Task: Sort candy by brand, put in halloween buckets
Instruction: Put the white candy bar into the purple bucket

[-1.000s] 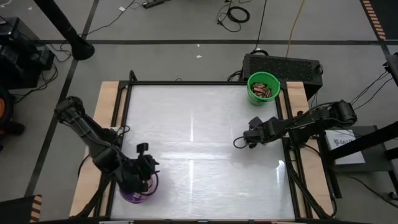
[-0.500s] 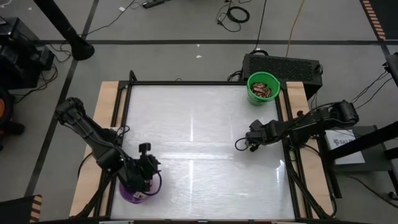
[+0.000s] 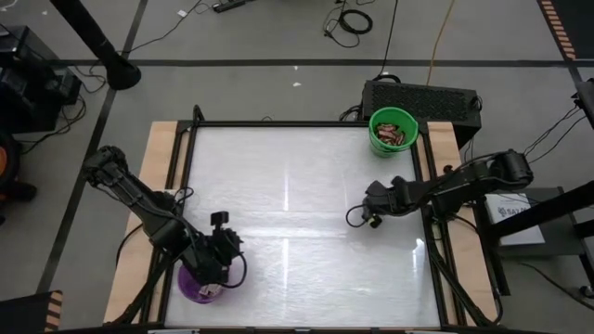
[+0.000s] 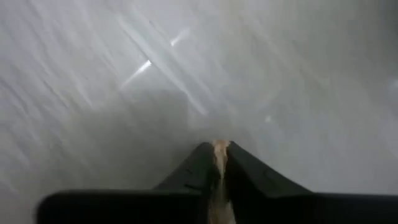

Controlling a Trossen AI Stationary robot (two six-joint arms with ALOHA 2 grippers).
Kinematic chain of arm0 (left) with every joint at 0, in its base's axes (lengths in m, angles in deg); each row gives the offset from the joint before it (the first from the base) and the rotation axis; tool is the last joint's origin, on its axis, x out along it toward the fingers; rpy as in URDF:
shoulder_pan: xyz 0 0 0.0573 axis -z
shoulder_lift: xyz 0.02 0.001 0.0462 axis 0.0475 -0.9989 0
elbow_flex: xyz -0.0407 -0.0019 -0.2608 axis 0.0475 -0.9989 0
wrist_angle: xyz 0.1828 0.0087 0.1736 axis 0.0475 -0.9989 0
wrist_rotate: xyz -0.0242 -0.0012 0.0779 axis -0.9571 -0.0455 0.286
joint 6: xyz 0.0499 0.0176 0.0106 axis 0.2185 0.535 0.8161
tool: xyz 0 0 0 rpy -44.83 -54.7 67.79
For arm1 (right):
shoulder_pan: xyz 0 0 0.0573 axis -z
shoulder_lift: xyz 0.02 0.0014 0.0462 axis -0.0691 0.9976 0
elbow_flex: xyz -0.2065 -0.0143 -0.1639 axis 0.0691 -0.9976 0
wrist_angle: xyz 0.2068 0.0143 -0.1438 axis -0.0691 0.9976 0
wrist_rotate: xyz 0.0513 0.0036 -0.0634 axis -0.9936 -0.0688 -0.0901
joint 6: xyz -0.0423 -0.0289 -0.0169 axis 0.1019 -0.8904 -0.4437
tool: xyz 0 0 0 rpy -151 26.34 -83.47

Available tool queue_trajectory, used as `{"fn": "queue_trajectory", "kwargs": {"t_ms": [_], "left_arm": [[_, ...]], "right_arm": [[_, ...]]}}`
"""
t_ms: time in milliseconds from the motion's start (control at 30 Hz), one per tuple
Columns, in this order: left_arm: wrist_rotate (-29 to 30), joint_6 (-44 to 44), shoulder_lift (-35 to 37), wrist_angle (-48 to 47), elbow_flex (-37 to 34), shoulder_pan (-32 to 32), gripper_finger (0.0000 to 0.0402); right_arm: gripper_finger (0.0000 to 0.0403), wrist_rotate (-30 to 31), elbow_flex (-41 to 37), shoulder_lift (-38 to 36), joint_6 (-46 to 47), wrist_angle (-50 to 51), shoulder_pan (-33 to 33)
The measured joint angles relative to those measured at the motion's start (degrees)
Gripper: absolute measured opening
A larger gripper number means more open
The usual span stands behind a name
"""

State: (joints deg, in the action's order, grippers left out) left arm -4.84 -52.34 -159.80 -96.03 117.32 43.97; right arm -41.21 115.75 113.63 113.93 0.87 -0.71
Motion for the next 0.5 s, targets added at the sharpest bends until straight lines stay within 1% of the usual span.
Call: {"fn": "queue_trajectory", "kwargs": {"t_ms": [67, 100, 233, 333, 433, 500], "left_arm": [[0.0, 0.2, 0.0, 0.6, 0.0, -0.1, 0.0134], [0.2, 0.6, 0.0, 1.1, 0.0, -0.1, 0.0134], [1.2, 4.2, -0.6, 4.3, 0.0, -0.1, 0.0134], [2.4, 7.3, -2.2, 6.9, 0.0, -0.1, 0.0134], [3.8, 12.5, -5.3, 11.5, 0.0, -0.3, 0.0134], [3.9, 16.8, -7.3, 17.3, -1.0, -0.5, 0.0134]], "right_arm": [[0.0019, 1.4, -0.3, 0.1, -2.6, -3.9, 0.1], [0.0010, 2.4, -0.3, 0.1, -3.7, -7.0, 0.2], [0.0010, 2.0, -0.2, 0.1, -8.3, -16.4, 0.0], [0.0005, 0.8, -0.1, 0.0, -11.2, -26.1, -0.2], [0.0004, -0.5, -0.1, 0.0, -13.8, -36.0, -1.8], [0.0004, -2.8, -0.1, 0.0, -15.7, -42.9, -2.9]]}}
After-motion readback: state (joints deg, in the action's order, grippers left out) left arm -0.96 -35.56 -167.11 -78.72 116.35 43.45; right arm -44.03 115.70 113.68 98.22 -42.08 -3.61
